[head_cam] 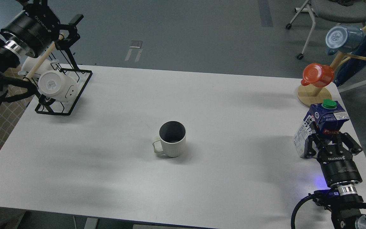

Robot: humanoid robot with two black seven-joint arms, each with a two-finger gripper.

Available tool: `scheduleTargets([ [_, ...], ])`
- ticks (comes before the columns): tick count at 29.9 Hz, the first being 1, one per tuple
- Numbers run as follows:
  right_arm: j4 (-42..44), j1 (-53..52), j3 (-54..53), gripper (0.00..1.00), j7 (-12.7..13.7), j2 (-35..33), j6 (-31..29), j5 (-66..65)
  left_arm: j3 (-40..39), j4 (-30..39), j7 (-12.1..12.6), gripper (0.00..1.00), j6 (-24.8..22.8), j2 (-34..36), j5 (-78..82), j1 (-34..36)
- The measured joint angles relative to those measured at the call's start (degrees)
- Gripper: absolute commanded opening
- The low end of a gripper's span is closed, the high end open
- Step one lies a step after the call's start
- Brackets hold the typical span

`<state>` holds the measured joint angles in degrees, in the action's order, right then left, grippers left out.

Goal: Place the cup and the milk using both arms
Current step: 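Carry the milk carton with the right gripper beside the white mug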

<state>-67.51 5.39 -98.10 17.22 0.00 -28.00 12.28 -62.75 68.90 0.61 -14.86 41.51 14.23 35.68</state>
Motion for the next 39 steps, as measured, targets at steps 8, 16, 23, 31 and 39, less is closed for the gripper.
scheduleTargets([
  [8,-0.7,0.2,0.7,0.15,0.0,0.0,0.0,0.3,0.1,0.0,0.1,0.98,0.0,0.4,0.0,-0.2],
  [16,-2.8,-4.2,9.4,0.16,0.4,0.0,0.0,0.6,0.8,0.0,0.2,0.98,-0.1,2.3,0.0,-0.3],
  [23,0.8,-12.8,20.9,0.19,0.7,0.0,0.0,0.5,2.5,0.0,0.1,0.98,-0.1,3.1,0.1,-0.2],
  [31,8.9,-20.0,35.4,0.21,0.6,0.0,0.0,2.0,2.6,0.0,0.1,0.98,-0.1,4.5,1.4,-1.2],
  [39,8.2,-20.3,43.1,0.21,1.4,0.0,0.0,5.4,2.6,0.0,0.1,0.98,-0.3,5.8,1.4,-2.8],
])
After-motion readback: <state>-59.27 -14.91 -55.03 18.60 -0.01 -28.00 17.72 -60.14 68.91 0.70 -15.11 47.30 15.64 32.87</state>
